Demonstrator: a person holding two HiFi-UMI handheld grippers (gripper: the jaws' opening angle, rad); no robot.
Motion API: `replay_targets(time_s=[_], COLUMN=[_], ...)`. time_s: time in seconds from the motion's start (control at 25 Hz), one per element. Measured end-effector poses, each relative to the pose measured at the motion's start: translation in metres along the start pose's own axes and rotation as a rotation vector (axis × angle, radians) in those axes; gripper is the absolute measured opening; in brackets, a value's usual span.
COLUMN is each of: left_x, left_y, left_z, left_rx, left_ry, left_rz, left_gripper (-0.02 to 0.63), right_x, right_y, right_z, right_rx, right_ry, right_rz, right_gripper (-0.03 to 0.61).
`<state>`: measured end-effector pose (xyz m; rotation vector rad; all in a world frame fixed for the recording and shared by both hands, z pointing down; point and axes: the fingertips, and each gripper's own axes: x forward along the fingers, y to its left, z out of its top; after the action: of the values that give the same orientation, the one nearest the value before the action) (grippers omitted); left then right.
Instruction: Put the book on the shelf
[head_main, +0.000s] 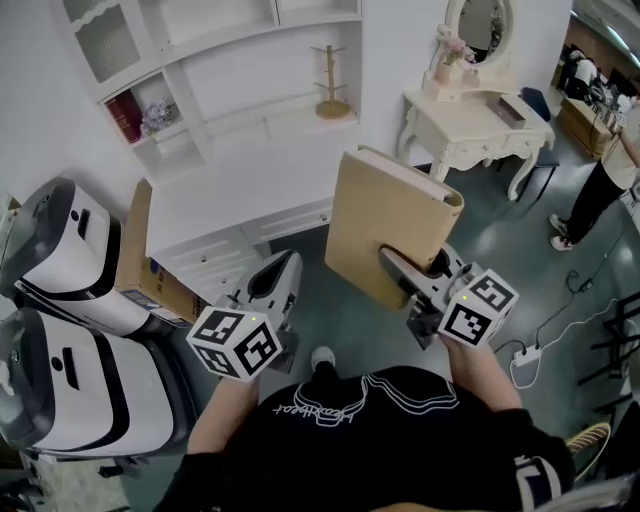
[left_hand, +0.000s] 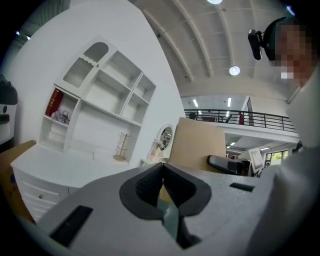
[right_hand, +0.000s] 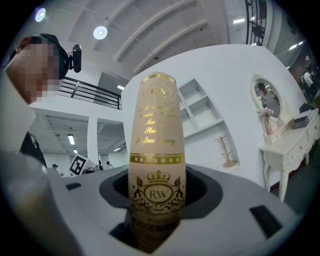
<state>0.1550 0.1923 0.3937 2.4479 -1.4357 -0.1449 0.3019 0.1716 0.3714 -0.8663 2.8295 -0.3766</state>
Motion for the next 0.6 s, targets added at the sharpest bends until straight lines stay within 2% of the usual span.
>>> replay_targets(time_s=[0.12,0.36,0.6], left_x=[0.022,0.059,0.079], left_y=[0.043,0.116,0.17], left_z=[0.015,0.048,0.072], left_rx=[0.027,0.021,0.075], left_ry=[0.009,0.011,-0.003], left_rz=[0.041,0.009,0.023], left_gripper=[0.005,0.005,0.005], right_x=[0.045,0.135,0.198], right_y=[-0.018,-0.05,-0.067], right_z=[0.006,0.023,0.035], right_rx=[0.0,-0.012,-0.027], right_ry=[0.007,0.01,-0.029], right_rz=[0.002,-0.005,0.017], right_gripper=[0.227,0.227,0.227])
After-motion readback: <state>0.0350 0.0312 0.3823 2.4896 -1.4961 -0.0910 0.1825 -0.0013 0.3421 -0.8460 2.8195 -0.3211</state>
